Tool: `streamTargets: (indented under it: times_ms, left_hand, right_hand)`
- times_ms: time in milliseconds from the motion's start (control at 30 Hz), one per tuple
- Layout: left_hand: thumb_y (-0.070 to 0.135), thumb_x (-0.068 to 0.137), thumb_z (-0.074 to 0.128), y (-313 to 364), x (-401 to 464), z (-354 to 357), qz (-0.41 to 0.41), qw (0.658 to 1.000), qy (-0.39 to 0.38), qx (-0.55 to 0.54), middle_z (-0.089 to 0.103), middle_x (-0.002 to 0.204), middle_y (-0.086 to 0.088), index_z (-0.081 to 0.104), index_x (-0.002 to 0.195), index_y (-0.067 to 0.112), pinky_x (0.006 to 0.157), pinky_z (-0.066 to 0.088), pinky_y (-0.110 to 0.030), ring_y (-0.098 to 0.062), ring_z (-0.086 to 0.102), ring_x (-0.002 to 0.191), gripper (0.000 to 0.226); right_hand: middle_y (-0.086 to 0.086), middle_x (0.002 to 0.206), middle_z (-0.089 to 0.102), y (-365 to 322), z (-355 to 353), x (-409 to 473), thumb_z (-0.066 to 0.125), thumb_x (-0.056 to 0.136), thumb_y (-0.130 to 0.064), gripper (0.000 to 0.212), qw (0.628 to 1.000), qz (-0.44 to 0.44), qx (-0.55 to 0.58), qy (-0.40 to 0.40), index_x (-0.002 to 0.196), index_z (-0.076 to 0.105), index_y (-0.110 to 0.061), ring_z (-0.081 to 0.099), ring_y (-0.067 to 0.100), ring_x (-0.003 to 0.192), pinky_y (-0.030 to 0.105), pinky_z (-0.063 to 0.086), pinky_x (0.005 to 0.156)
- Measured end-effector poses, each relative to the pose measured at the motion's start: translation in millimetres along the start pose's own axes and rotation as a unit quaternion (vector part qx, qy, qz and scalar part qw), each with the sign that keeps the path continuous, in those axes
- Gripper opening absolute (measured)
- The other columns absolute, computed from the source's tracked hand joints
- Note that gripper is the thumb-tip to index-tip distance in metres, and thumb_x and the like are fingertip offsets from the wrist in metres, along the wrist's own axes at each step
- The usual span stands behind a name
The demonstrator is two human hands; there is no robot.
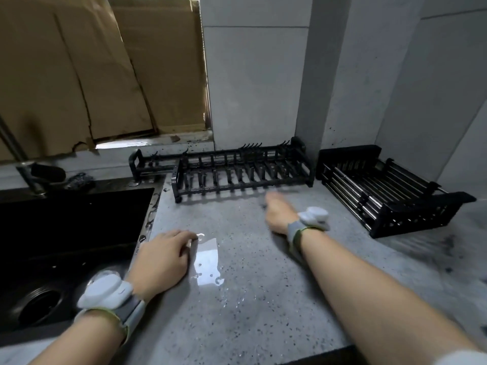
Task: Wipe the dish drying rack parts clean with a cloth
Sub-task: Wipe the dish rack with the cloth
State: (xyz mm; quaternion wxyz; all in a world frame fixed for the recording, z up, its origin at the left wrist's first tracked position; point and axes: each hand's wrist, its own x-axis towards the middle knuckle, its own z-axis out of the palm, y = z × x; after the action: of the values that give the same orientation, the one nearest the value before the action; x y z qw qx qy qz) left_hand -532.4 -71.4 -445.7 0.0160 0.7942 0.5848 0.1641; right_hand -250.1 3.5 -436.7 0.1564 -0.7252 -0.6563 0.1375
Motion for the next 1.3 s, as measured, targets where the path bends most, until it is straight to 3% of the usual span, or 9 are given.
streamTargets:
  times_ms: [200,300,400,467,567,667,967,1133,1300]
  left_hand:
    - [0.012,0.086,0.063,-13.8,0.7,-7.5,-0.067,0.995,0.026,-0.074,0.072,0.106,0.003,0.069,0.102,0.027,0.086,0.048,-0.032,-0.024,0.065,0.103,0.023]
    - [0.013,0.085,0.067,-26.1,-2.3,-11.2,-0.069,0.995,0.054,-0.053,0.066,0.098,0.004,0.07,0.097,0.023,0.081,0.045,-0.033,-0.024,0.062,0.098,0.016]
    - [0.019,0.092,0.063,-33.1,-2.3,-9.9,-0.039,0.998,0.042,-0.027,0.064,0.111,0.003,0.071,0.108,0.02,0.089,0.046,-0.034,-0.022,0.057,0.108,0.019]
    - [0.019,0.093,0.059,-34.3,-2.8,-8.8,-0.024,0.999,0.02,-0.023,0.063,0.119,0.003,0.07,0.113,0.021,0.095,0.045,-0.033,-0.021,0.056,0.113,0.023]
    - [0.02,0.093,0.057,-29.9,-1.2,-8.3,-0.008,1.0,0.013,-0.015,0.064,0.119,0.005,0.069,0.114,0.022,0.094,0.046,-0.032,-0.02,0.056,0.114,0.024]
    - [0.021,0.094,0.057,-25.7,-2.3,-12.7,-0.017,0.999,0.027,-0.006,0.065,0.119,0.01,0.069,0.113,0.027,0.09,0.045,-0.03,-0.017,0.057,0.113,0.023]
    - [0.006,0.091,0.055,-39.4,-10.4,-26.9,-0.073,0.993,0.022,-0.087,0.064,0.124,0.003,0.067,0.124,0.019,0.099,0.041,-0.027,-0.019,0.057,0.118,0.037]
    - [-0.013,0.083,0.044,-56.7,-20.5,-34.1,-0.221,0.943,0.082,-0.236,0.065,0.117,-0.003,0.064,0.124,0.013,0.087,0.044,-0.026,-0.022,0.062,0.106,0.052]
    - [-0.022,0.089,0.03,-74.9,-17.2,-35.6,-0.332,0.812,0.107,-0.468,0.058,0.111,-0.015,0.054,0.127,0.001,0.081,0.055,-0.041,-0.032,0.065,0.093,0.052]
  right_hand:
    - [0.003,0.145,0.053,-116.4,42.2,-41.1,0.045,0.093,0.01,0.054,0.957,-0.171,0.182,-0.15,0.139,0.055,-0.016,0.044,0.02,0.136,0.024,0.031,0.111]
    - [0.007,0.13,0.065,-123.9,35.8,-47.0,0.037,0.083,0.017,0.06,0.936,-0.146,0.304,-0.1,0.128,0.066,-0.011,0.057,0.019,0.123,0.027,0.045,0.105]
    - [0.01,0.106,0.072,-80.7,5.1,-35.7,0.043,0.081,0.015,0.052,0.914,-0.08,0.398,-0.009,0.115,0.073,-0.011,0.066,0.018,0.091,0.021,0.055,0.069]
    - [0.007,0.101,0.073,-33.2,-16.9,-22.8,0.051,0.083,0.007,0.041,0.904,-0.017,0.422,0.063,0.105,0.075,-0.017,0.068,0.025,0.096,0.03,0.059,0.073]
    - [0.008,0.111,0.071,47.7,-44.4,-6.5,0.053,0.085,-0.008,0.032,0.953,0.091,0.254,0.135,0.108,0.071,-0.019,0.064,0.03,0.107,0.033,0.052,0.088]
    - [0.019,0.134,0.056,92.4,-45.1,-3.2,0.048,0.092,-0.031,0.046,0.983,0.158,0.068,0.067,0.128,0.058,-0.005,0.052,0.038,0.123,0.036,0.043,0.098]
    - [0.018,0.163,0.01,-39.7,29.3,5.7,0.035,0.103,-0.018,0.059,0.996,-0.062,-0.015,-0.058,0.153,0.013,0.003,0.008,0.03,0.151,0.035,0.008,0.123]
    - [0.015,0.163,0.01,-135.8,74.1,-6.2,0.041,0.097,-0.01,0.065,0.987,-0.135,-0.006,-0.091,0.154,0.012,0.001,0.006,0.028,0.152,0.036,0.009,0.123]
    - [0.012,0.134,0.06,-217.2,95.1,-43.1,0.052,0.087,0.0,0.044,0.965,-0.193,0.115,-0.133,0.129,0.061,-0.011,0.053,0.031,0.125,0.038,0.044,0.105]
